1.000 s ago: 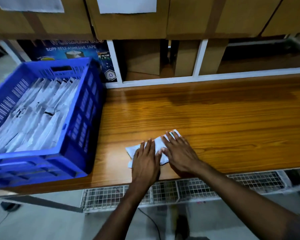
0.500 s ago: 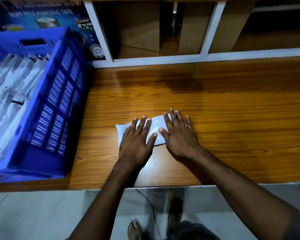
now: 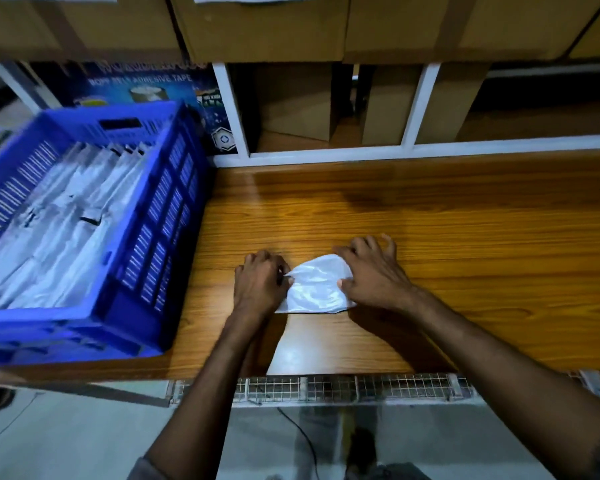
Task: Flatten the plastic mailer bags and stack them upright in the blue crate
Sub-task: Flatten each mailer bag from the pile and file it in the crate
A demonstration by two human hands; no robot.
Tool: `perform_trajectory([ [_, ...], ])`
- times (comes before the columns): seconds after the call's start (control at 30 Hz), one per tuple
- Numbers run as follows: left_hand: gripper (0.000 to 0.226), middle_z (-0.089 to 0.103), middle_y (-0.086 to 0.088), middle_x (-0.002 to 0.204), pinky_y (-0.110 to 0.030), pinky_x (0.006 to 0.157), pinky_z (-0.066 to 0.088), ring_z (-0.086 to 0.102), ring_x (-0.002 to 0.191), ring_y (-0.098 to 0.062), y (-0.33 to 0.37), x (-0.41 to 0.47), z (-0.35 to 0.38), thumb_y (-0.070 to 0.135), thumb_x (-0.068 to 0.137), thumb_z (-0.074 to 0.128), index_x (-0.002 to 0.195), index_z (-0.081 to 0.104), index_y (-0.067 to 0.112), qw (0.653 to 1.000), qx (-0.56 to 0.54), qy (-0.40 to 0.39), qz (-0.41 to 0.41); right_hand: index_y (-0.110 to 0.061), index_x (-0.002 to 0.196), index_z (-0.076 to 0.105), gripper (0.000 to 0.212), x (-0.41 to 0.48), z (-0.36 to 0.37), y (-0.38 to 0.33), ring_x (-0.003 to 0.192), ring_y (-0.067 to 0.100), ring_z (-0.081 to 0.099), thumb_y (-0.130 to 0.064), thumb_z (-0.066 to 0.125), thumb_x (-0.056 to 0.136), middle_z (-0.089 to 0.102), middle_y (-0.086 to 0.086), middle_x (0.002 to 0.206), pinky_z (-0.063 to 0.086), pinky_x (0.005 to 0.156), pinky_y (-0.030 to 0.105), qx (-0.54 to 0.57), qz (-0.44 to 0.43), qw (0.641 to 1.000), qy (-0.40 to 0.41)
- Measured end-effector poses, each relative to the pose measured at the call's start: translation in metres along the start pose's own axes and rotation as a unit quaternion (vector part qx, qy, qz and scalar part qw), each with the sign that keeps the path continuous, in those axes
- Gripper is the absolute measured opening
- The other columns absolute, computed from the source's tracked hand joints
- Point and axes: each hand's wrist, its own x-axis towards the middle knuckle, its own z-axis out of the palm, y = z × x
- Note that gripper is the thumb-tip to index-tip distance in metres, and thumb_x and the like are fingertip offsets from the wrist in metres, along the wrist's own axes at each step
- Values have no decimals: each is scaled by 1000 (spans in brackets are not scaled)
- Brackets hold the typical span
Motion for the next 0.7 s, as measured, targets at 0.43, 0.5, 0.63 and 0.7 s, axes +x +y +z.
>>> perform_trajectory([
  [0.43,13,71,2,83,-33,66,43,66,82,-26,-26,-105,-3,28,84,59,85,70,21,982,9,54,181,-21,108,78,39,-106,33,-23,114,19,68,-20,75,69,74,2,119,36,111,44,6,9,994,110],
  [0.5,19,75,3,94,-31,70,45,66,90,-22,-25,-110,2,29,89,59,98,75,22,983,-58,69,159,-21,116,76,39,-115,36,-29,121,15,64,-26,58,82,70,0,129,38,111,43,43,47,991,113],
  [0.63,48,61,-8,144,-36,108,41,53,134,-27,1,-86,10,36,106,37,142,59,13,982,-61,49,172,-21,147,53,56,-86,29,-53,146,18,39,-32,31,97,46,0,156,26,119,40,95,54,991,82],
  [0.7,59,31,-5,167,-41,122,26,25,154,-26,9,-75,26,42,109,21,160,34,14,986,-13,-13,163,-23,160,27,60,-70,41,-59,156,17,13,-40,17,103,20,-2,168,11,124,41,61,41,997,20],
])
